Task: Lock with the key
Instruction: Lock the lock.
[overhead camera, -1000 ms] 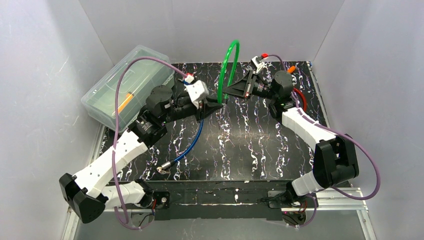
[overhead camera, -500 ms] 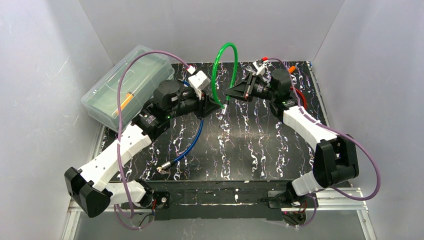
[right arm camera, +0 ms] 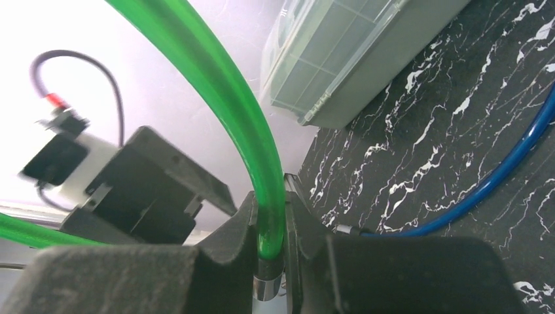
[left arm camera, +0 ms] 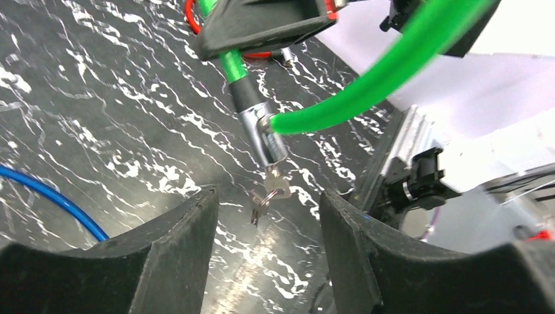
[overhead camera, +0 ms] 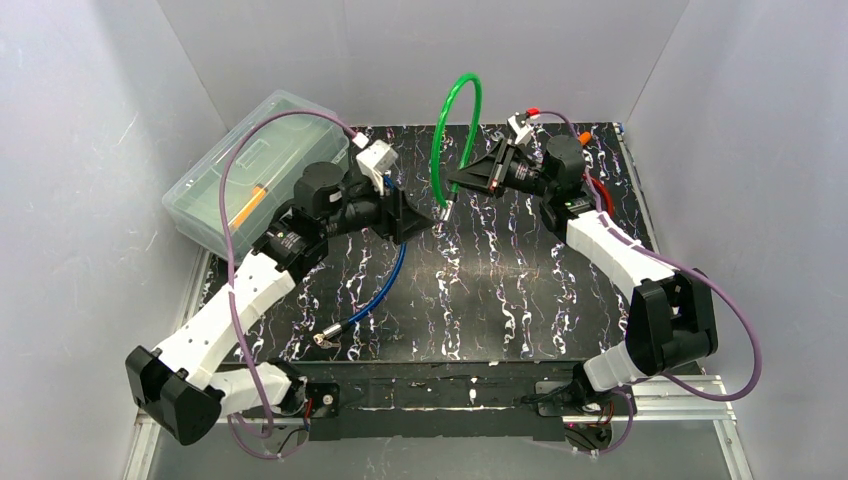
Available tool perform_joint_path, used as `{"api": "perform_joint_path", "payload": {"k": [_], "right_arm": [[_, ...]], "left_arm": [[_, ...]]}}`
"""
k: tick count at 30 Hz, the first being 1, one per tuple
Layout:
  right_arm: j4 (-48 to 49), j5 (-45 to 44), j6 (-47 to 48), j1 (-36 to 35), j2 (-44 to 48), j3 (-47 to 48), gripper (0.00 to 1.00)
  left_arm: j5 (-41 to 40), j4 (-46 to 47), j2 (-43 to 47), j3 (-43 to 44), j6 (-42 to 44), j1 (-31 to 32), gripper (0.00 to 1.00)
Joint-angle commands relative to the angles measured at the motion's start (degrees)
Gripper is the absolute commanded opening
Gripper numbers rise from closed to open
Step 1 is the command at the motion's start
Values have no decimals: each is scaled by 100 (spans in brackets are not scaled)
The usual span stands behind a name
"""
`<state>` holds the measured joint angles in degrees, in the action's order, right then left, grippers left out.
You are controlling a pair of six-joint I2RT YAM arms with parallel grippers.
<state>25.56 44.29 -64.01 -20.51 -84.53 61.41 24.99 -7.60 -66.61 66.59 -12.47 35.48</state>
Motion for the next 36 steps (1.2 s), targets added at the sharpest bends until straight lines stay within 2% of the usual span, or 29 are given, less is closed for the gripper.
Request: {"api": "perform_joint_path", "payload": {"k": [1, 4, 6, 10, 14, 18, 21, 36], "right_arm": [[903, 125, -378, 74, 16, 359, 1], [1097, 163, -519, 74, 31, 338, 1], [1179, 189, -584, 74, 37, 324, 1], [1321, 228, -678, 74, 68, 278, 1], [1364, 241, -723, 74, 103, 250, 1], [1399, 250, -760, 74, 112, 225, 1], [1424, 247, -780, 74, 98, 216, 1], [1350, 216, -805, 74, 113, 160, 1]], "left_arm": [[1188, 378, -10, -385, -1347, -537, 59], [2126, 996, -293, -524, -2234, -774, 63], [2574, 1192, -578, -435, -2504, -814, 63], [3000, 1358, -970, -292, -2967, -815, 62], [3300, 2220, -1146, -550, -3700, -815, 58], [3388, 2703, -1149, -755, -4062, -815, 49], [3381, 2864, -1131, -845, -4176, -812, 39], [2978, 3124, -1055, -1023, -4217, -815, 7]]}}
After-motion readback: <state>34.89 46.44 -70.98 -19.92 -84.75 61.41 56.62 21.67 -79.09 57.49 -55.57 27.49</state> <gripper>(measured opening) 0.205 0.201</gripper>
